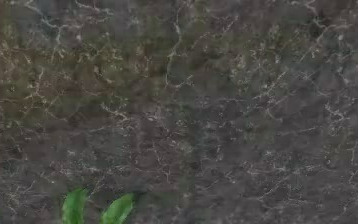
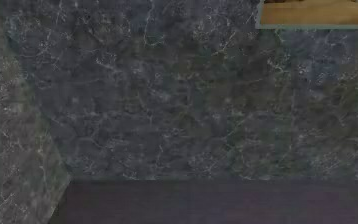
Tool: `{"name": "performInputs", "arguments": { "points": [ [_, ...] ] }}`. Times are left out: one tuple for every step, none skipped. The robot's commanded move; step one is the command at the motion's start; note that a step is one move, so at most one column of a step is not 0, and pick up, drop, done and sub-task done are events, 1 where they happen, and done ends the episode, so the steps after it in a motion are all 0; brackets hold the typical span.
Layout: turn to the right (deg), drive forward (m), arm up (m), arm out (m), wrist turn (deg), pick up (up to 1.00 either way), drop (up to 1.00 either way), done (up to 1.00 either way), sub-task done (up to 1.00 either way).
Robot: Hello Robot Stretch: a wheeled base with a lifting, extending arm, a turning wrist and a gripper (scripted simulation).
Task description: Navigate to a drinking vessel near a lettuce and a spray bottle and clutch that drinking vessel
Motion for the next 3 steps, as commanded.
{"name": "performInputs", "arguments": {
  "points": [
    [45.0,0.0,0.0,0.0,0.0,0.0,0.0,0.0,0.0],
    [45.0,0.0,0.0,0.0,0.0,0.0,0.0,0.0,0.0],
    [36.0,0.0,0.0,0.0,0.0,0.0,0.0,0.0,0.0]
  ]
}}
